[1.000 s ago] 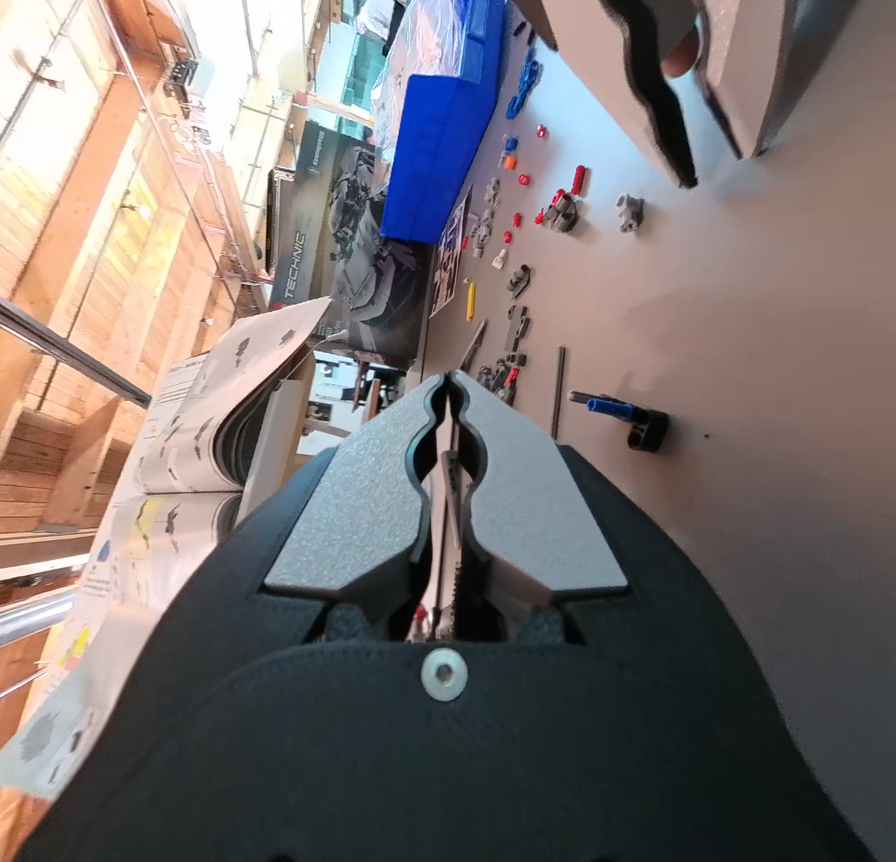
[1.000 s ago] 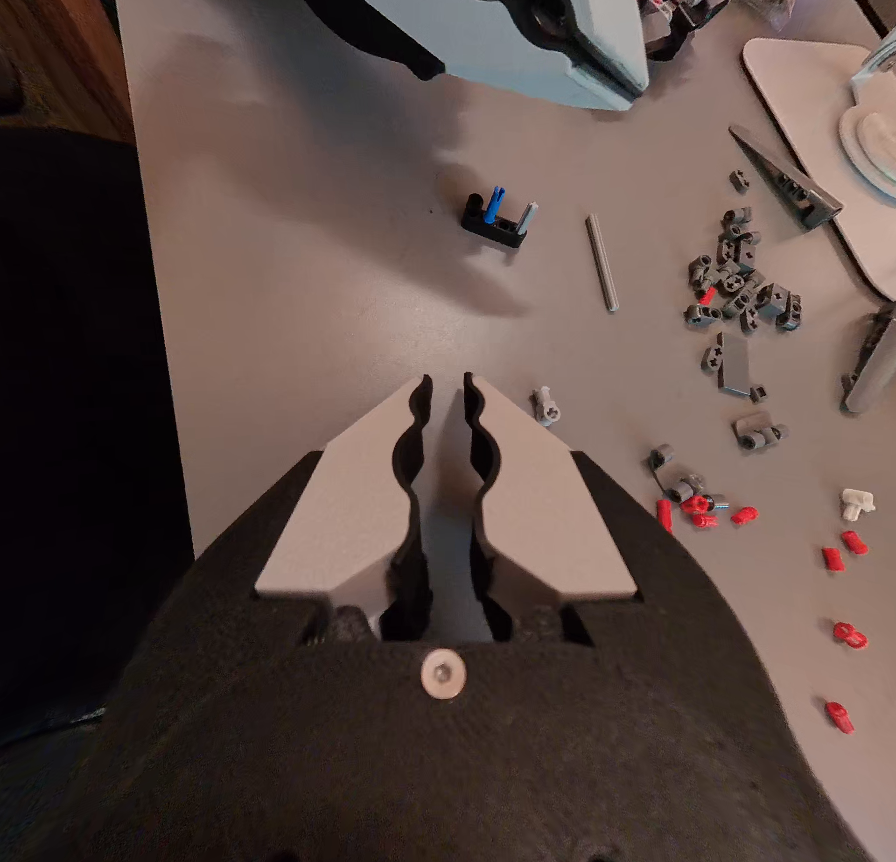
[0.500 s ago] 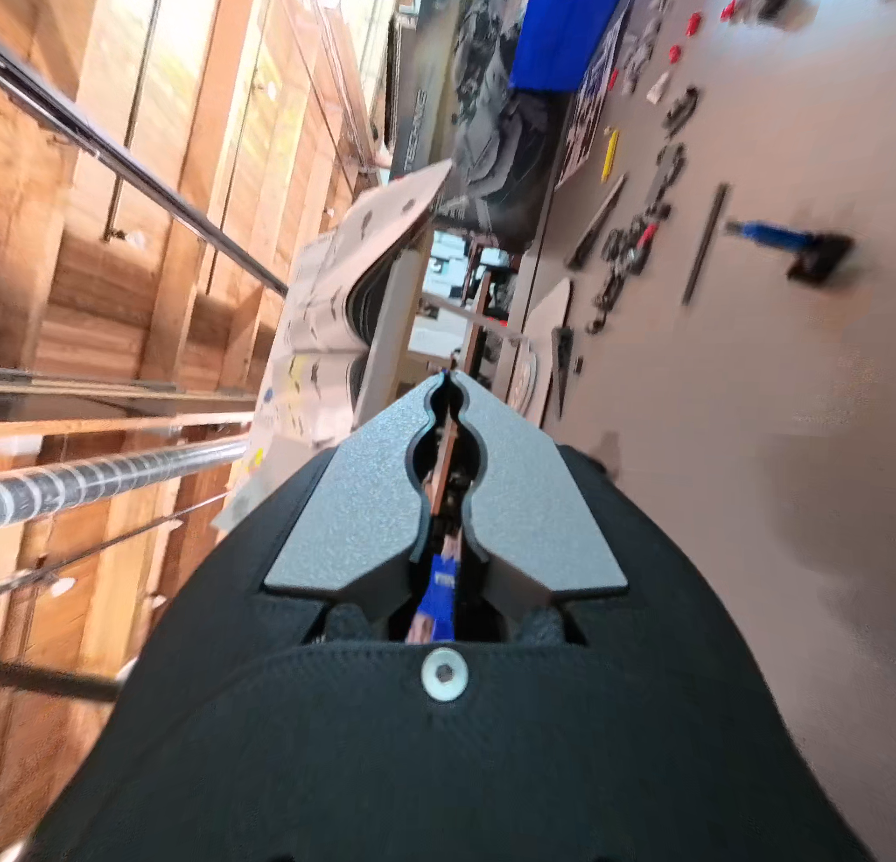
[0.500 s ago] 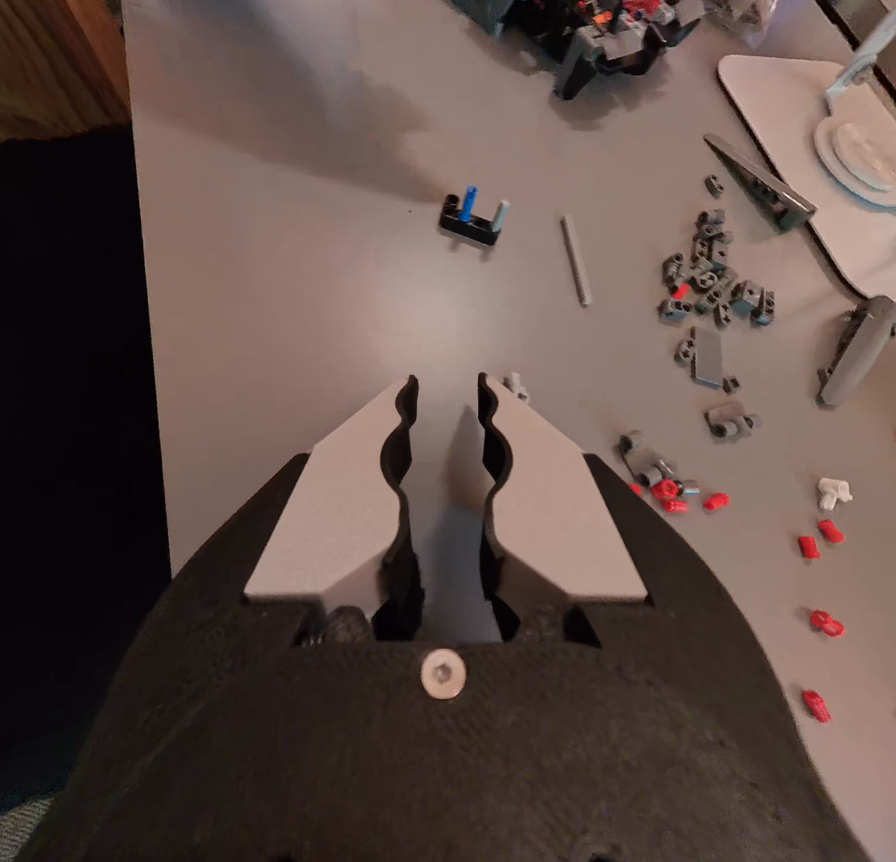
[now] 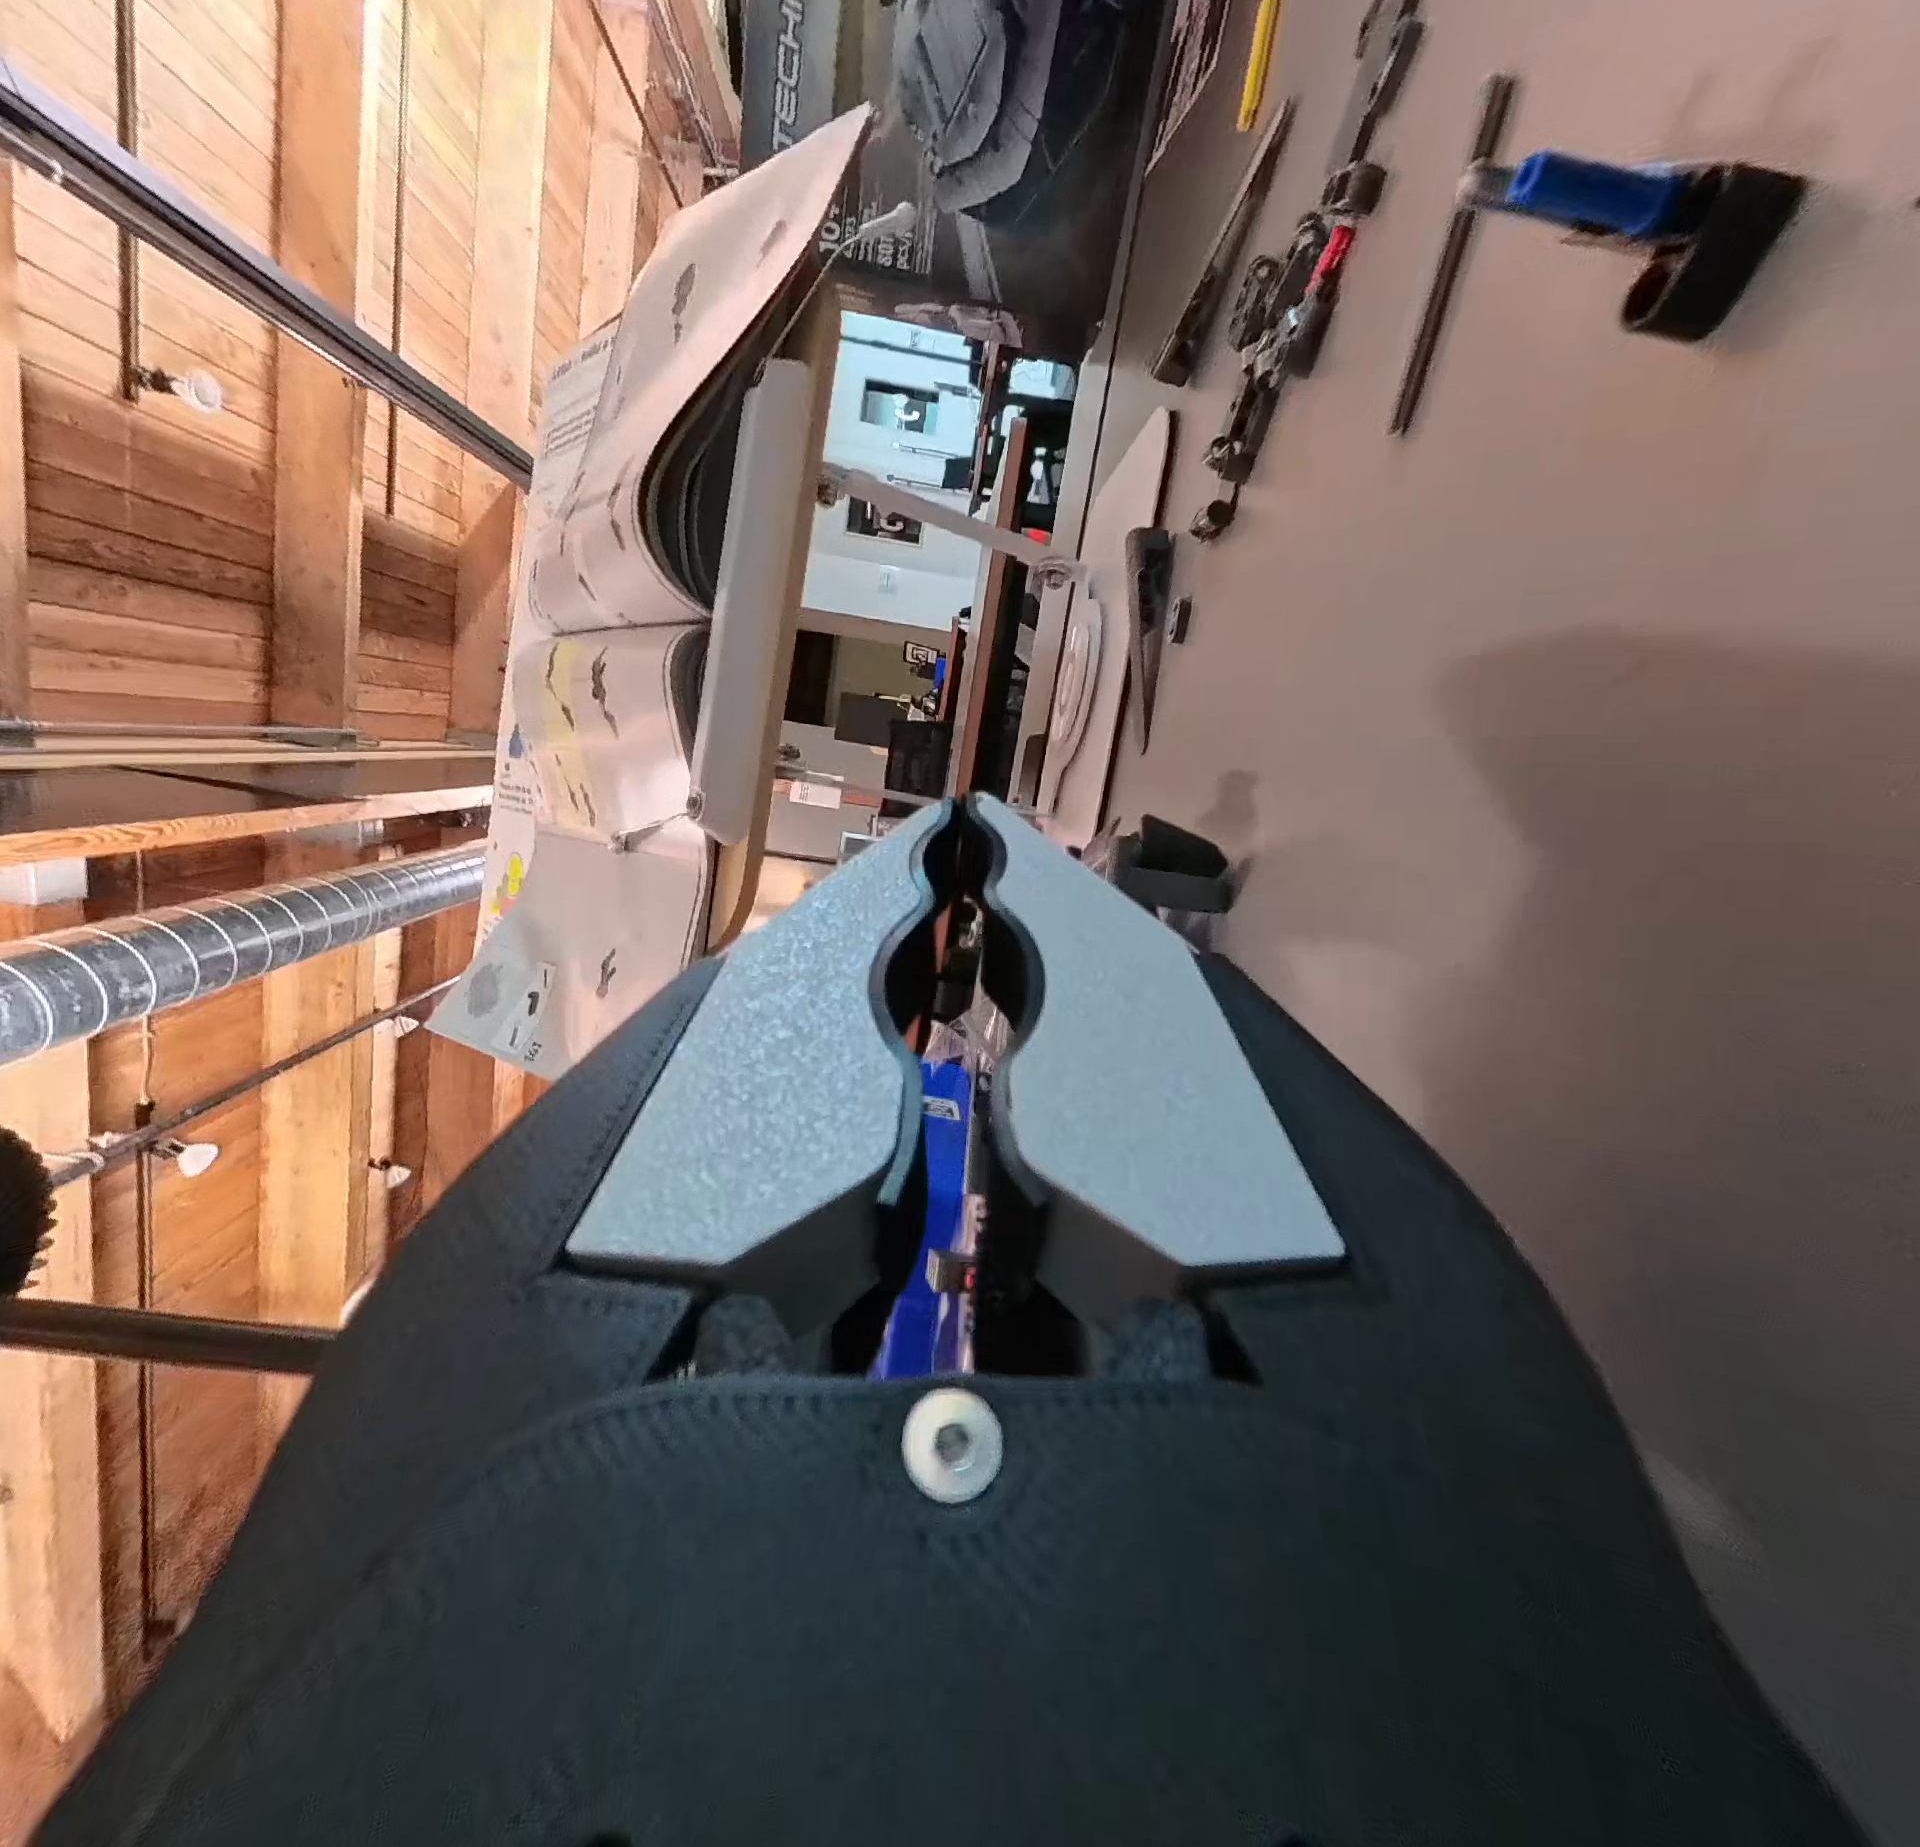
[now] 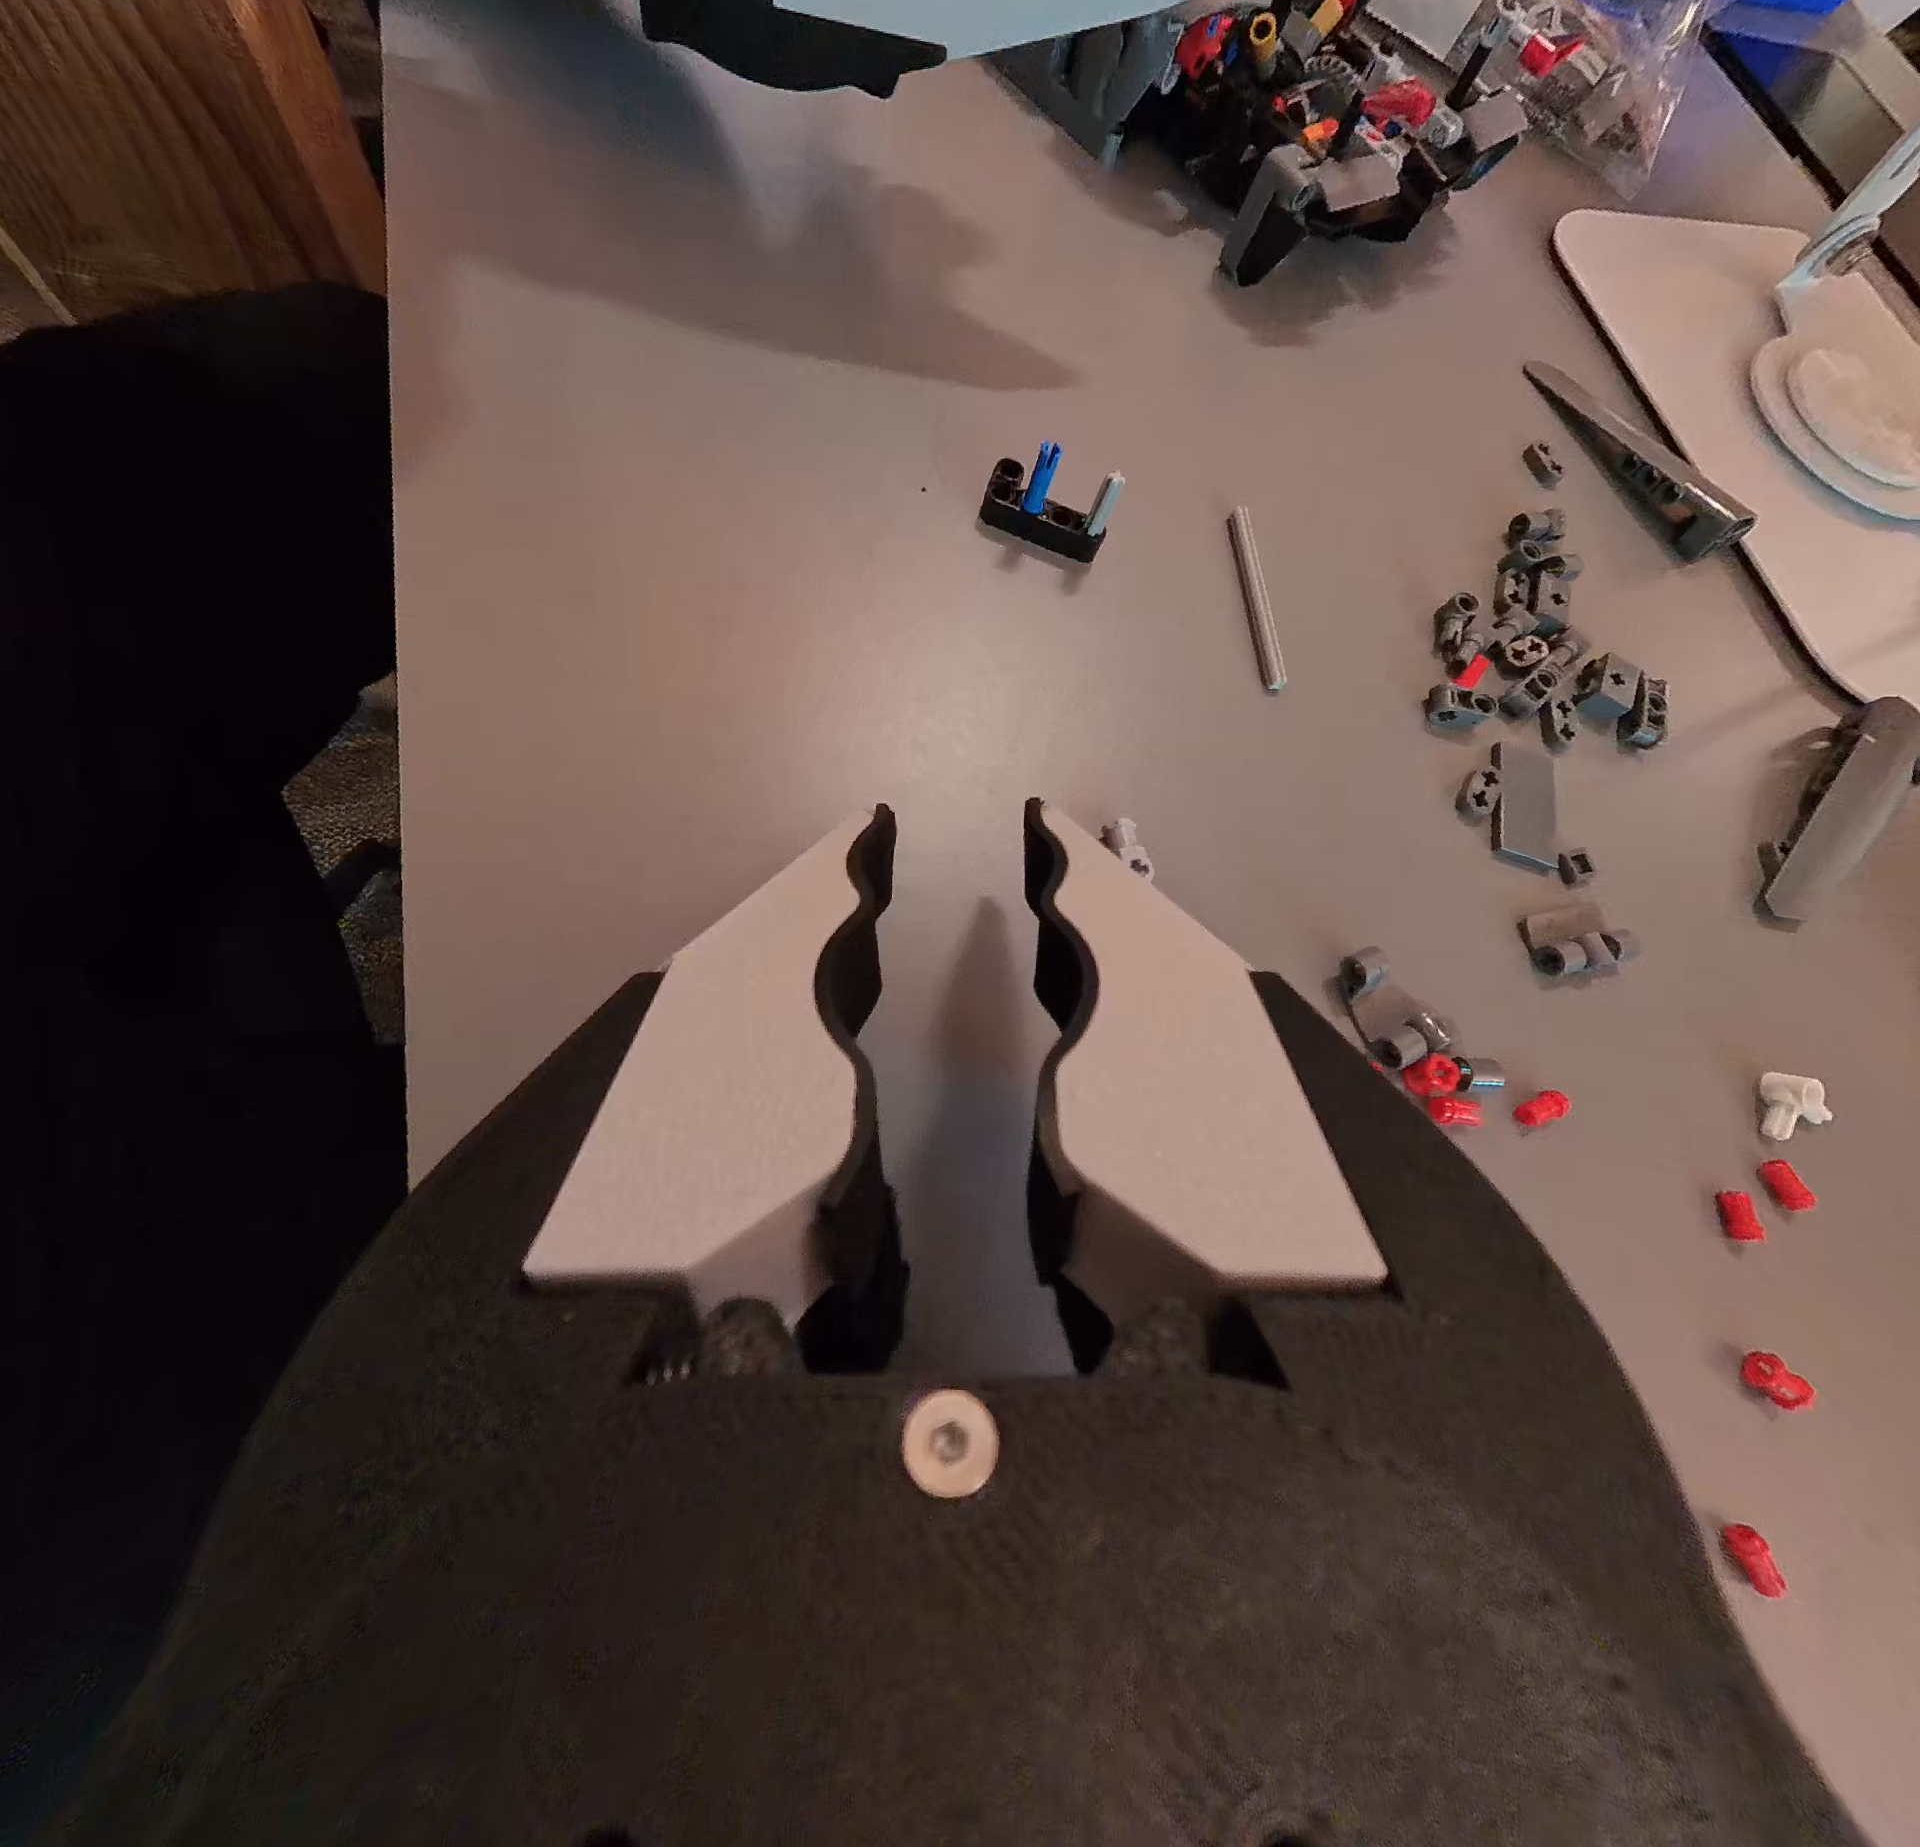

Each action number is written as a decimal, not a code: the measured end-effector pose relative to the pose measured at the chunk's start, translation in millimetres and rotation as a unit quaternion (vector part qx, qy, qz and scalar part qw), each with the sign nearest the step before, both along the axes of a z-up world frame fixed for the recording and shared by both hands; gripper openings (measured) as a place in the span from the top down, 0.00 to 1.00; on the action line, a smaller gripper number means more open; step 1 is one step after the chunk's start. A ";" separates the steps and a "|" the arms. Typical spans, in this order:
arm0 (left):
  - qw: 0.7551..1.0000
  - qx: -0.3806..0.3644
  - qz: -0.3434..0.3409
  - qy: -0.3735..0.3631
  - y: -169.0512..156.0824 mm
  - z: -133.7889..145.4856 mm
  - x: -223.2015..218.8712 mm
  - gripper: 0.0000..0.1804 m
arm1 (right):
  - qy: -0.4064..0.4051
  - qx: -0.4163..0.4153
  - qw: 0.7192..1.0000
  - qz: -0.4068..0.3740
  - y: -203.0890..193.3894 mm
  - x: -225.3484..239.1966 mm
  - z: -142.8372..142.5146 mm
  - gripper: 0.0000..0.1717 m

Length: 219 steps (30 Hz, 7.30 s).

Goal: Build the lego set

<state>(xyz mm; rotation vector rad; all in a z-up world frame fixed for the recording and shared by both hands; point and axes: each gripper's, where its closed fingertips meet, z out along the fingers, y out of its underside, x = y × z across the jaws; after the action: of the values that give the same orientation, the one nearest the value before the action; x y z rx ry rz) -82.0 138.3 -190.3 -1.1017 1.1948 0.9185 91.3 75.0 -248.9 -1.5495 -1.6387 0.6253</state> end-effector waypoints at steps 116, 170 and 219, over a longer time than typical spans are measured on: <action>0.977 -0.157 0.109 -0.099 -31.1 -52.8 -35.7 1.00 | 0.184 -0.013 0.915 -0.358 89.2 302.3 54.8 0.82; 0.975 -0.161 0.121 -0.092 -28.9 -55.9 -36.6 1.00 | -0.135 -0.040 0.938 -0.318 165.4 378.8 -10.6 0.96; 0.975 -0.161 0.126 -0.091 -28.3 -55.9 -37.7 1.00 | -0.127 -0.063 0.982 -0.124 134.3 256.6 14.2 0.84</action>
<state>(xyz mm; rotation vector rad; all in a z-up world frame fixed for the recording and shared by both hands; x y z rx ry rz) -119.7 110.0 -246.2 -1.5921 1.0898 0.8076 347.9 209.4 -234.7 -1.9557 -1.5758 0.4162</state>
